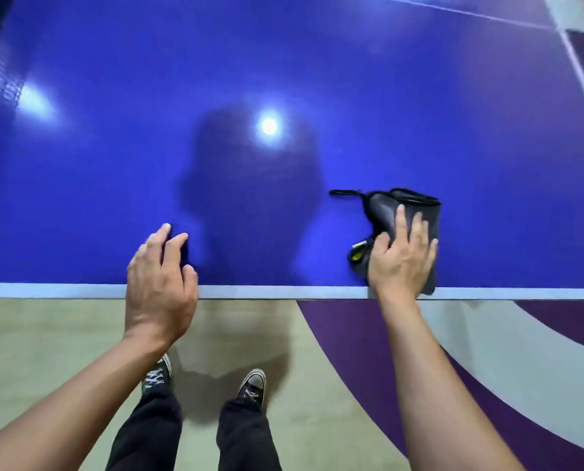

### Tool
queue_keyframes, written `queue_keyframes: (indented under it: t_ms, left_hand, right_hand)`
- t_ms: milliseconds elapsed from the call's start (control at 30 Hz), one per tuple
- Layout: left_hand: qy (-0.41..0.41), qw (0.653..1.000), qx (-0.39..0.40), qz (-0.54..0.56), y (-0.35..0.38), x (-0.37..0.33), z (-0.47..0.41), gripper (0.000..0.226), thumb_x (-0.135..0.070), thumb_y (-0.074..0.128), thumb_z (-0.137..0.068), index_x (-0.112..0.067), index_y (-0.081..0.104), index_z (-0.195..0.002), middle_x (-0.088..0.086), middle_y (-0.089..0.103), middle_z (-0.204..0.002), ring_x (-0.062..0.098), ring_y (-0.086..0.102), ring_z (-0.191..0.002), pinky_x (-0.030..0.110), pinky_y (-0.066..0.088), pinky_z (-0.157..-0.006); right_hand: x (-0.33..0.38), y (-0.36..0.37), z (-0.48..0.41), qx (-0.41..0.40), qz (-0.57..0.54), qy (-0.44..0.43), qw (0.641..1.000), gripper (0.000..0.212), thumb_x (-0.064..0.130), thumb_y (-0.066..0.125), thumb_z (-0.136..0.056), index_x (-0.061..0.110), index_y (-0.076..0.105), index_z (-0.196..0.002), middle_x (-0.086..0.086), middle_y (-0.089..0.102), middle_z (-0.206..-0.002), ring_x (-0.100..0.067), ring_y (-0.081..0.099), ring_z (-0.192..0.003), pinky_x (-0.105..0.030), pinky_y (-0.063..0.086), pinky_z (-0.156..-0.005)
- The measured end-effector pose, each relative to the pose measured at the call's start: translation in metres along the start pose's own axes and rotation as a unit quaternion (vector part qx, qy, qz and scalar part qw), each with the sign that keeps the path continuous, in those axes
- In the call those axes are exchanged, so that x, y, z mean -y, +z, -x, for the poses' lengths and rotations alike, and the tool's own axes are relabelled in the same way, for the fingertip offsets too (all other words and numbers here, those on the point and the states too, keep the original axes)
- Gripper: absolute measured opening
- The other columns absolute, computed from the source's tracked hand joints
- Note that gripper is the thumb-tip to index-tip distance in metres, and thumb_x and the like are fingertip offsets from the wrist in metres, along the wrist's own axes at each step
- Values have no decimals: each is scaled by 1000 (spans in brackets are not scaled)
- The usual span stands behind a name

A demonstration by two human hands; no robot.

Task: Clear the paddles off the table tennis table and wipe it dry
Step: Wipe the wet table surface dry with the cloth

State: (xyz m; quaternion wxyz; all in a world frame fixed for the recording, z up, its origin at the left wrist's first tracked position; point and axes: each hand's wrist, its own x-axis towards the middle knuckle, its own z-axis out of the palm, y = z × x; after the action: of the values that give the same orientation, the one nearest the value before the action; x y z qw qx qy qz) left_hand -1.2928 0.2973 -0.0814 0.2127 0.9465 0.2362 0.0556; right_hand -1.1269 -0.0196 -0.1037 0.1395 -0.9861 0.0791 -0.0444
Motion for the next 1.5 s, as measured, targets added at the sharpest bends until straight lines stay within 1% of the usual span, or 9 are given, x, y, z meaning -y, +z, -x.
queue_keyframes:
  t_ms: [167,400,567,767,900,1000,1200,1367,1500]
  left_hand:
    - [-23,999,-2,22,-1,-13,-6,50,-26,40,-92,-8,54,-137,16,43,-151,39,41,-137,52,32,-114]
    - [4,1000,2,-14,-4,7,-9,58,-31,33,-90,0,59,-131,23,51,-141,44,47,-128,58,39,-108]
    - [3,999,-37,-28,-3,-1,-24,49,-29,38,-89,-4,63,-122,20,55,-133,46,51,-115,58,39,-98]
    - [46,998,-40,2,9,-18,-84,46,-28,41,-90,-7,62,-126,17,54,-137,42,51,-120,54,38,-101]
    - [62,997,-32,21,14,-25,-127,45,-26,44,-90,-8,60,-128,15,52,-139,40,49,-125,52,35,-106]
    - [66,997,-27,24,15,-26,-165,47,-28,44,-90,-8,59,-130,15,52,-140,39,48,-126,51,33,-108]
    - [123,992,-26,-18,34,-40,-233,47,-26,46,-88,-8,58,-130,18,52,-138,42,48,-123,52,34,-106]
    - [130,991,-29,-14,36,-60,-261,42,-23,48,-91,-8,59,-129,15,51,-140,39,48,-126,48,32,-108]
    - [96,995,-22,-13,41,-59,-273,44,-24,47,-91,-9,58,-131,13,50,-142,37,48,-127,46,31,-110]
  right_hand:
    - [32,4,-42,-16,-13,147,989,76,42,27,-88,22,25,-161,-12,20,-168,-25,14,-156,-56,5,-124]
    - [243,59,35,109,-20,-296,949,70,44,42,-92,32,27,-160,-4,21,-169,-19,12,-156,-49,-3,-125]
    - [233,61,0,133,-35,-407,903,65,42,44,-92,36,35,-157,-1,29,-166,-15,21,-154,-42,4,-126]
    - [109,41,-126,51,5,-174,983,69,46,27,-90,33,34,-158,-6,29,-166,-20,23,-154,-44,8,-127]
    - [146,52,-151,-1,20,71,997,66,42,37,-97,26,27,-161,-10,20,-168,-23,14,-156,-51,1,-126]
    - [242,78,-146,14,7,-83,996,70,45,37,-92,30,30,-160,-8,24,-167,-22,18,-155,-51,1,-126]
    - [285,89,-177,132,32,-439,888,65,44,42,-95,39,28,-158,0,23,-168,-14,18,-155,-41,3,-127]
    - [161,68,-291,54,31,-160,985,69,47,26,-91,35,29,-159,-6,26,-167,-21,21,-154,-44,8,-127]
    - [126,58,-372,19,26,113,993,63,41,35,-101,29,24,-161,-7,17,-169,-21,12,-157,-49,2,-126]
